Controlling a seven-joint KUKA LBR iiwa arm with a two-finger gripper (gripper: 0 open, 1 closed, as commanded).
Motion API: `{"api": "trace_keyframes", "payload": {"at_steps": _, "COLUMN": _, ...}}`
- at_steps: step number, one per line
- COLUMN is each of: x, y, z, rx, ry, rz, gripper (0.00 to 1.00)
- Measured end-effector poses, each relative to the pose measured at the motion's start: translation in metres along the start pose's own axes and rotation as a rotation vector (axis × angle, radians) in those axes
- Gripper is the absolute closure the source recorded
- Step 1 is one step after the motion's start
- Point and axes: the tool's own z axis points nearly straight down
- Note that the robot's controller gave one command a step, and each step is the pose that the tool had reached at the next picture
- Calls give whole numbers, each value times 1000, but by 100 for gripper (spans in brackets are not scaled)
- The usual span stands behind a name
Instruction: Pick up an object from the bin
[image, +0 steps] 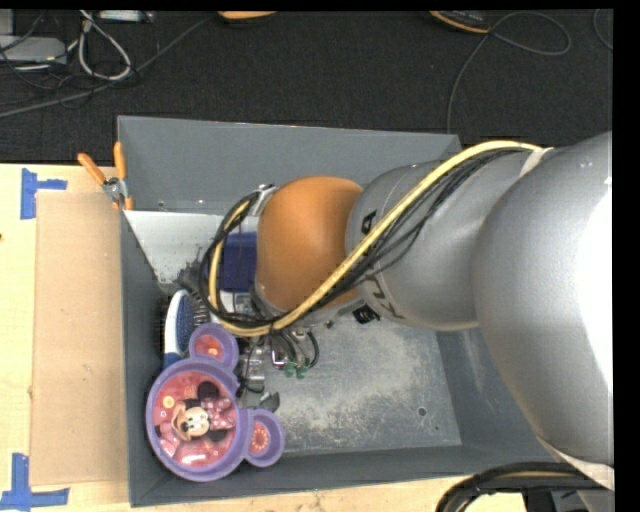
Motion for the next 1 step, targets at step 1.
{"api": "trace_keyframes", "payload": {"at_steps": 1, "x": 0, "y": 11, "z": 35, "rx": 2, "ry": 5, "rz": 137, "gripper": 0}}
